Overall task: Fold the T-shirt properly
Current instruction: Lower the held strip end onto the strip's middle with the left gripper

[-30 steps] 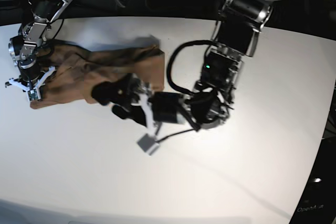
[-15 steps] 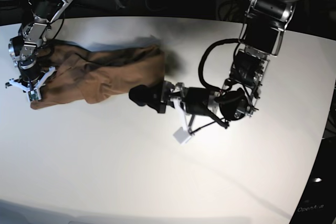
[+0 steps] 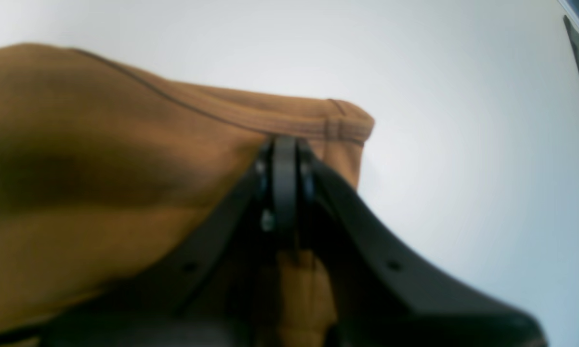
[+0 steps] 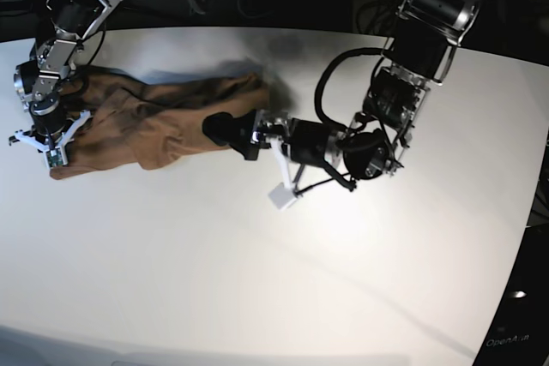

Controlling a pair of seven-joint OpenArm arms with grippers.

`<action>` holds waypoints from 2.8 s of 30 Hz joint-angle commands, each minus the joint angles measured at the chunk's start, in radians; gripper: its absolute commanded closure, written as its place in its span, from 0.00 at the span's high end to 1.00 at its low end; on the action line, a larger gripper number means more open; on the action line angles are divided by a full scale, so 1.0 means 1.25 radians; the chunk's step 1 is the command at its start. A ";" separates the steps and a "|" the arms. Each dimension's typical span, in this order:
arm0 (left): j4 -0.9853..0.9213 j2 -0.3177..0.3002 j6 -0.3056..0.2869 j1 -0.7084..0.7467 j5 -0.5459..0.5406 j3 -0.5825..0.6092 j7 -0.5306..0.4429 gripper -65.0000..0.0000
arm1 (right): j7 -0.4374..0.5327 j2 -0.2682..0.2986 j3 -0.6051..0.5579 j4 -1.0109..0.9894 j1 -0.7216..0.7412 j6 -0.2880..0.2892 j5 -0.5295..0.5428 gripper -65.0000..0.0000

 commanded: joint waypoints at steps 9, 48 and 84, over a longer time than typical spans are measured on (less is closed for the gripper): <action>0.009 0.015 0.000 -0.014 -0.022 -0.002 0.003 1.00 | -0.097 -0.012 -0.003 -0.020 -0.018 0.061 -0.072 0.01; -0.088 0.046 0.000 -0.022 -0.016 0.006 -0.053 0.03 | -0.097 -0.012 -0.002 -0.019 -0.020 0.061 -0.072 0.01; 0.007 0.023 0.331 -0.047 0.174 0.130 0.007 0.03 | -0.097 -0.023 0.100 0.112 0.009 0.061 -0.067 0.00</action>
